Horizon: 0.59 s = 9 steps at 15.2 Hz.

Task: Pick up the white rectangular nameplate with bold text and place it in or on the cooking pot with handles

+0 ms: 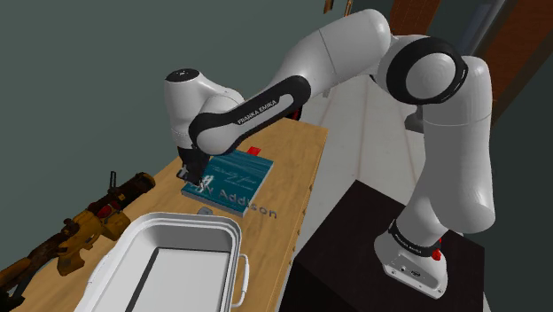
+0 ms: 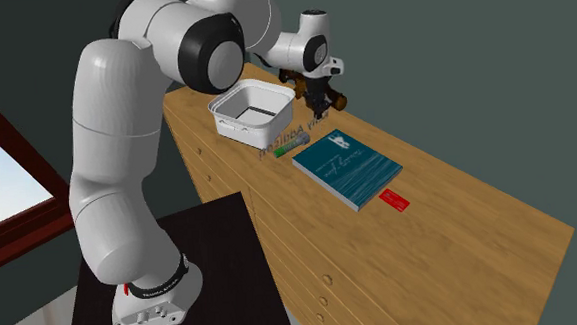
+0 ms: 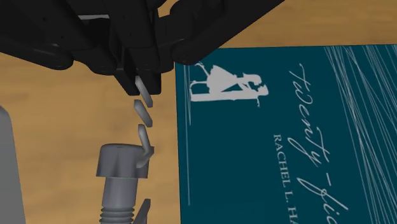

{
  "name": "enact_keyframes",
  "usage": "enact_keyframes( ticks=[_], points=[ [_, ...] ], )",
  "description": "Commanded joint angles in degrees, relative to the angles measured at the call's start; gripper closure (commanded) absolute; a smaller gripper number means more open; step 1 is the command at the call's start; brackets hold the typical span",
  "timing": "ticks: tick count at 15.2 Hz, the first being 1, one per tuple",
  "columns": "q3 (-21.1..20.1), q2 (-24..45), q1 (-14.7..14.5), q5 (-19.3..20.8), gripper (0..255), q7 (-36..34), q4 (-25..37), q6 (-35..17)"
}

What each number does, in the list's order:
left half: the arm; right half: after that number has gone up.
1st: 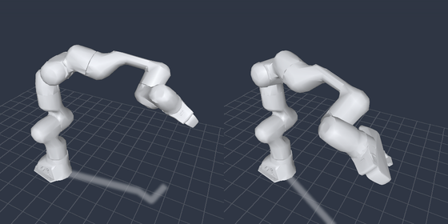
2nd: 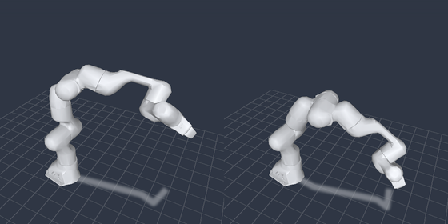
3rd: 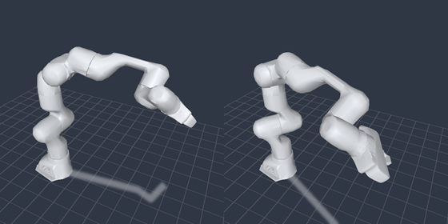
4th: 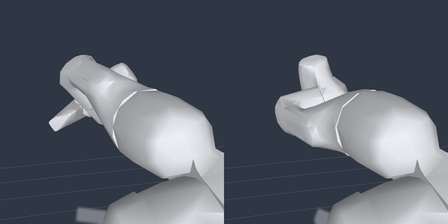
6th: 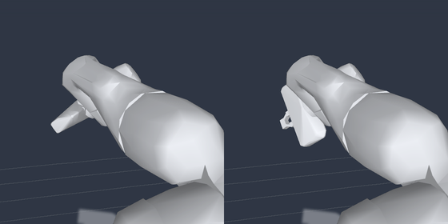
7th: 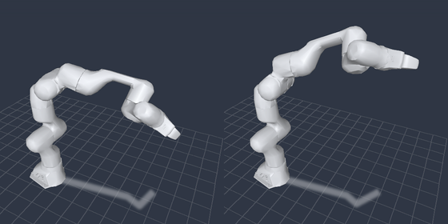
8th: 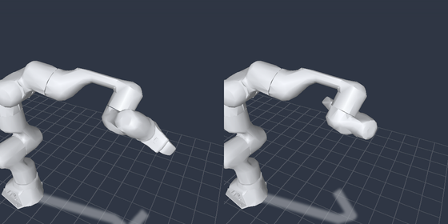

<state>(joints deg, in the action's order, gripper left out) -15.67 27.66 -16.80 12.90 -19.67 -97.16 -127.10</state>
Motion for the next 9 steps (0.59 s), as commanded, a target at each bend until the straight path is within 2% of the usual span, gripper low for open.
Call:
enact_keyframes(
  ticks=[1, 9],
  points=[
    [-0.18, -0.76, 0.11, -0.34, 255, 0.28, 0.48, 1.24],
    [-0.74, -3.28, 0.36, -1.48, 255, 1.21, 3.06, 6.22]
  ],
)
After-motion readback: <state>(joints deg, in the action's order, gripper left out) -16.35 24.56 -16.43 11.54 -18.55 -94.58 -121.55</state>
